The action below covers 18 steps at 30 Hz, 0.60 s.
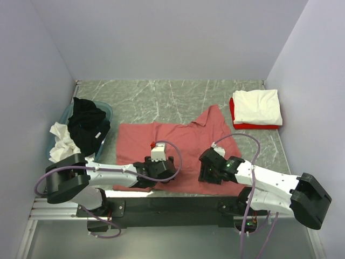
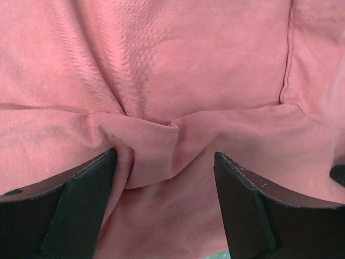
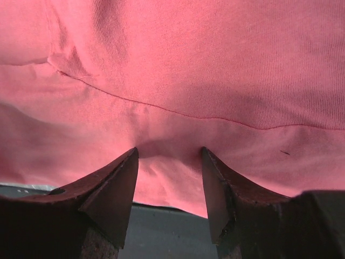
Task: Fold and stack the t-shirts
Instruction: Fold the tshirt
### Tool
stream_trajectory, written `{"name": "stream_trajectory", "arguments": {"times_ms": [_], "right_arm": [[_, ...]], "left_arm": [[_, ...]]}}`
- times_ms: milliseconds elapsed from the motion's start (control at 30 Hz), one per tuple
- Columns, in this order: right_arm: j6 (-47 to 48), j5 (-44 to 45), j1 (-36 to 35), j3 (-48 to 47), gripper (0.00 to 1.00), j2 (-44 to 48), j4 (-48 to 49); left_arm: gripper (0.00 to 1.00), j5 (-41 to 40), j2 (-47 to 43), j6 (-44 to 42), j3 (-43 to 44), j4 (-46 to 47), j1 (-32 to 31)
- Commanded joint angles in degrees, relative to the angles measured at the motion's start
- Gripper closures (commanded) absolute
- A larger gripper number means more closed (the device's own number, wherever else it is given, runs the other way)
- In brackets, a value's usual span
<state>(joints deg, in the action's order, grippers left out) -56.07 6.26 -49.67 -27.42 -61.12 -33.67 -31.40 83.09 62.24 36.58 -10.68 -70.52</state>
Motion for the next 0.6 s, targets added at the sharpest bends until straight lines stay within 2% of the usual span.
{"name": "stream_trajectory", "arguments": {"times_ms": [0,133,300,567], "right_arm": [[-4.91,1.03,-2.44,1.67,0.42,0.13,-7.19],[-7.21,5.60,-4.29,0.79,0.42,-1.10,-12.64],[-7.82,4.64,-4.82,1.58,0.41,1.53,-11.59],[-6.59,5.96,-4.73,-0.96,0.41,3.11,-13.00]], "left_arm": [[0.19,9.60,1.03,6.31,-5.63,-11.73,-1.11],[0.19,8.99,-2.05,8.95,-6.96,-13.49,-1.11],[0.19,8.46,-5.83,10.27,-7.93,-15.77,-1.11],[0.17,3.46,-10.13,12.29,-4.06,-24.56,-1.20]]}}
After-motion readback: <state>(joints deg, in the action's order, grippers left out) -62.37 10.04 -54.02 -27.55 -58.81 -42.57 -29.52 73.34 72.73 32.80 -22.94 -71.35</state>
